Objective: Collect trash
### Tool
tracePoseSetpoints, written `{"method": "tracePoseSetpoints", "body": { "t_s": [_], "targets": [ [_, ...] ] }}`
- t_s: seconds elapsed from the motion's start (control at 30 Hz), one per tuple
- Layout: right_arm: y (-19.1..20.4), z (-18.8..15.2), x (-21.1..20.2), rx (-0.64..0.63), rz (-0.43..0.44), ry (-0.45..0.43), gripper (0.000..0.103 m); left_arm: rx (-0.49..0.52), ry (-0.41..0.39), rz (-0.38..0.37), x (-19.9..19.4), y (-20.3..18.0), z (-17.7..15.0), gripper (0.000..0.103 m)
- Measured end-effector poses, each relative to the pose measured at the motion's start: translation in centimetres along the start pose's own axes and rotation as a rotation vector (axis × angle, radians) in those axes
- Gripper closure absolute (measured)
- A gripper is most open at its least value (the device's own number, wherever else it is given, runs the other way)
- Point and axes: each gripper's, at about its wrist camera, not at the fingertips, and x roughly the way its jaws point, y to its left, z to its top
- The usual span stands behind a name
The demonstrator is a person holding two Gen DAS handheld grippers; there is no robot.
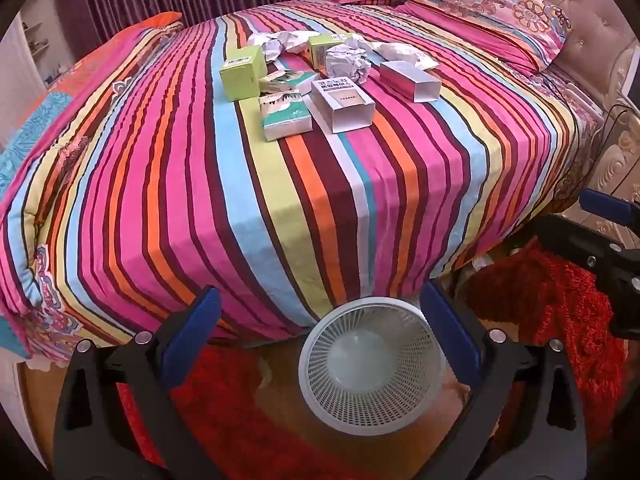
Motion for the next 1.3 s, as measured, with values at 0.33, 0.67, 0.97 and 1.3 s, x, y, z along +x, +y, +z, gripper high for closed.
{"method": "tracePoseSetpoints", "body": {
  "t_s": [0.33,0.67,0.97,1.3],
  "targets": [
    [0.2,-0.1,-0.1,-0.008,-0.001,0.0,0.007,0.01,-0.031,0.021,-0.2,-0.1,0.1,0.007],
    [0.4,0.0,0.2,-0.019,-0.003,0.008,0.007,-0.016,0.038,-0.03,0.4,-0.1,0.2,0.007],
    [0.1,0.4,0.8,-0.017,-0.003,0.02,0.007,-0.028,0.061,-0.042,1.4,0.2,1.0,0.007],
    [-1.4,3.4,2.5,-0.001,-0.01,-0.023,0.008,-0.061,-0.001,0.002,3.8,2.6,5.0,0.007]
  ]
}}
